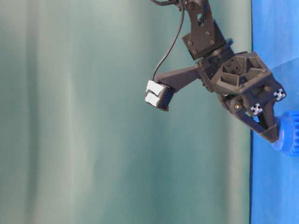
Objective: Insert the shaft placed at a random location into the center hole of the small gear at another random location.
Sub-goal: 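Open the right gripper and raise it off the inserted shaft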
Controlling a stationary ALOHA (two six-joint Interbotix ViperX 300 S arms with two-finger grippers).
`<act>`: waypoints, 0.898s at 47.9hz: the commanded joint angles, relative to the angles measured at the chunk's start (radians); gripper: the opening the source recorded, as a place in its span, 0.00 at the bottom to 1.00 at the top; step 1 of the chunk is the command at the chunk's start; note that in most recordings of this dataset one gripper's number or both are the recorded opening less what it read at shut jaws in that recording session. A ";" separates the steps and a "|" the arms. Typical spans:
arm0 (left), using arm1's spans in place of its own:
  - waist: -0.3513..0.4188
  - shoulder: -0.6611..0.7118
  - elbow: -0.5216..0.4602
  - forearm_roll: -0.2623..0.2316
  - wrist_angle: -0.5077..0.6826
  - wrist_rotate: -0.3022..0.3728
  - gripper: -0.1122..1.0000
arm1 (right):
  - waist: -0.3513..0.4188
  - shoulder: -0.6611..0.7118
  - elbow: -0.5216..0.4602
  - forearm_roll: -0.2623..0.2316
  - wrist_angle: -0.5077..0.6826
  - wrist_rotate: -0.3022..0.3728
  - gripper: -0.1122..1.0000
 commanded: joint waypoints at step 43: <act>0.002 0.003 -0.009 0.000 -0.006 -0.002 0.10 | 0.005 -0.264 -0.023 -0.005 0.126 -0.008 0.81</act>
